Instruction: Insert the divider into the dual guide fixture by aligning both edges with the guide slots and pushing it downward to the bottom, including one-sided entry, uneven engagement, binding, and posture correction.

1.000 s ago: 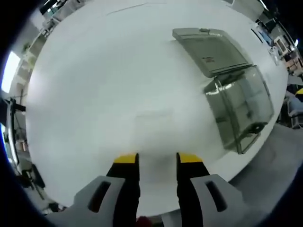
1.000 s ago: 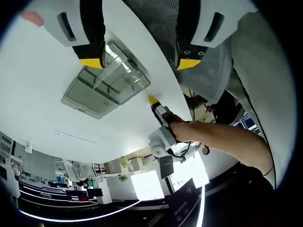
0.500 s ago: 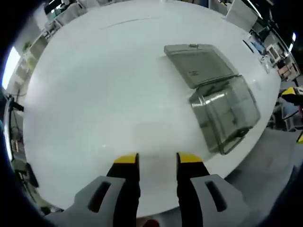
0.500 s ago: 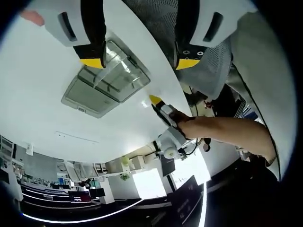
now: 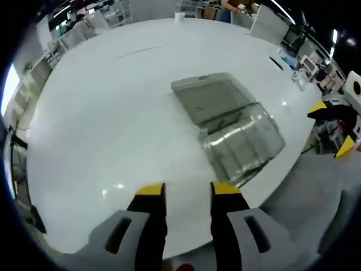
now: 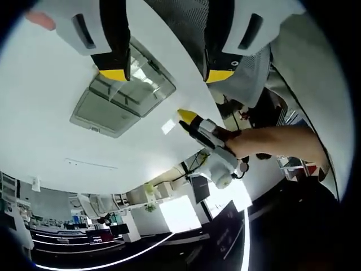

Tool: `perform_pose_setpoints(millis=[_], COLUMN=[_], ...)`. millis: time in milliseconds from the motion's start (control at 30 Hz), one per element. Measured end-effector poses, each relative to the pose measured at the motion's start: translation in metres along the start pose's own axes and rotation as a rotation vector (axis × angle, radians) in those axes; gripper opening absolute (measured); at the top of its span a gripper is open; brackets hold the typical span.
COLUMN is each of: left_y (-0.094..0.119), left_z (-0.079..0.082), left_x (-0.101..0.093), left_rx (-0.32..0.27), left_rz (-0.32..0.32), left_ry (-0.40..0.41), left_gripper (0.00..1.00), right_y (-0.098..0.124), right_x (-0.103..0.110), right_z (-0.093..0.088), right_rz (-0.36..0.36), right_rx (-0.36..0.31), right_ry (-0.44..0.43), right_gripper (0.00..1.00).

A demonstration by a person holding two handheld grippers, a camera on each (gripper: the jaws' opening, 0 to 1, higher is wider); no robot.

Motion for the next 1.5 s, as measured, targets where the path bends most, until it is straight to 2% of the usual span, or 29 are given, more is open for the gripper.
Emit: perform_pose_setpoints(millis=[567,1500], left_y=[0.028,0.041], left_z=[0.021,0.033], left_x=[-0.037,-0.066], left_rx=[-0.1,-0.163], left_rz=[-0.052,-0.125], left_ry=[-0.088,-0.158], left_gripper=[0.26,0.26], right_y=[-0.004,0.0], right_x=[0.002,-0.001], right_z=[0.008,0.017], right_rz=[0.027,0.043], right_rx=[-0.029,-0.06], right_ry=[-0.02,-0.029], right_gripper=[0.44,0.43])
Point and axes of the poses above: the point that each gripper's makers call its tool centre point, and the gripper's own axes: y roughly backward along the fingers, x roughly to its left, z roughly out of its top, the point moved 5 cm from there along y, roughly backward along the fingers, and after that the axes turned 5 degrees about x, right-handed, at the moved point
